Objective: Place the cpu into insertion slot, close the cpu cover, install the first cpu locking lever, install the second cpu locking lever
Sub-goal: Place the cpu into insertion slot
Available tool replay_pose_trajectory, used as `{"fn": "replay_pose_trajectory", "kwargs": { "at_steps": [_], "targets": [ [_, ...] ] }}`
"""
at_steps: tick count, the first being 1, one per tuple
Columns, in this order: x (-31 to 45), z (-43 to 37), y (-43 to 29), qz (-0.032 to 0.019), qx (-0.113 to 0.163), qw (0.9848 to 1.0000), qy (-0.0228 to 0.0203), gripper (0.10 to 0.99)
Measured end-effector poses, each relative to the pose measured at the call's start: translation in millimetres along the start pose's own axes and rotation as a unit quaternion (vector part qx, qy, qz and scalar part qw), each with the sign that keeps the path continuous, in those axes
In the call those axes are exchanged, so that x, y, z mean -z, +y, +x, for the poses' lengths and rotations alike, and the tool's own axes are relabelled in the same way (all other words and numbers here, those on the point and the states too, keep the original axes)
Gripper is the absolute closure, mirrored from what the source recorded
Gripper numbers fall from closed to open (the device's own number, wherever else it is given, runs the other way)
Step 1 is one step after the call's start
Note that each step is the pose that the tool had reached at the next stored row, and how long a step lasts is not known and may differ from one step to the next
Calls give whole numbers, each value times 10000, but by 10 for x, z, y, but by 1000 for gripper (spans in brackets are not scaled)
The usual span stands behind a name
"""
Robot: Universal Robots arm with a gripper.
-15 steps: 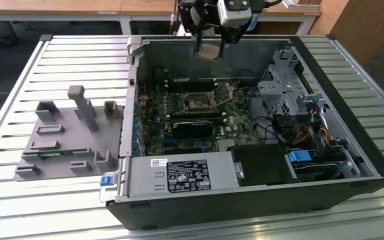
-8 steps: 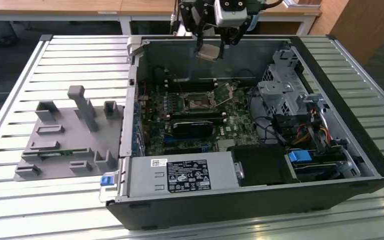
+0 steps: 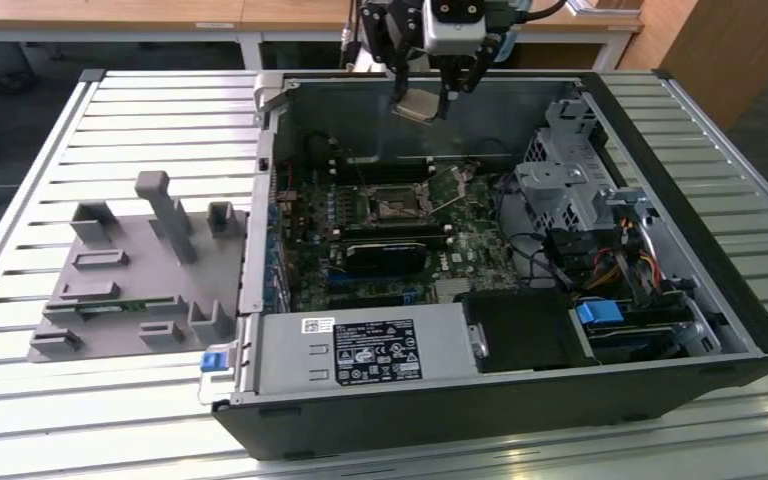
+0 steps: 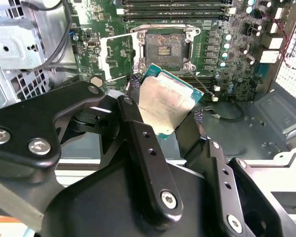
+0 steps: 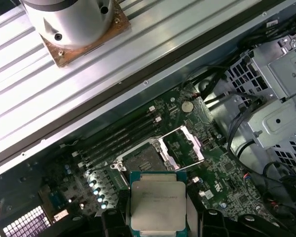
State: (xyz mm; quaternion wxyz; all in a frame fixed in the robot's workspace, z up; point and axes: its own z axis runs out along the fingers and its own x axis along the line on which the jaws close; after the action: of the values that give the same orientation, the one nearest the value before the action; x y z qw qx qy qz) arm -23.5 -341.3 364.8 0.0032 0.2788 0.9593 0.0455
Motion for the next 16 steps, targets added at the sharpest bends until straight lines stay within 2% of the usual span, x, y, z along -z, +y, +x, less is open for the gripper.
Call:
{"fn": "replay_pose_trajectory", "kwargs": {
  "at_steps": [16],
  "targets": [
    [-16, 0, -2, -10, -486, 9988, -43, 549]
  ]
}}
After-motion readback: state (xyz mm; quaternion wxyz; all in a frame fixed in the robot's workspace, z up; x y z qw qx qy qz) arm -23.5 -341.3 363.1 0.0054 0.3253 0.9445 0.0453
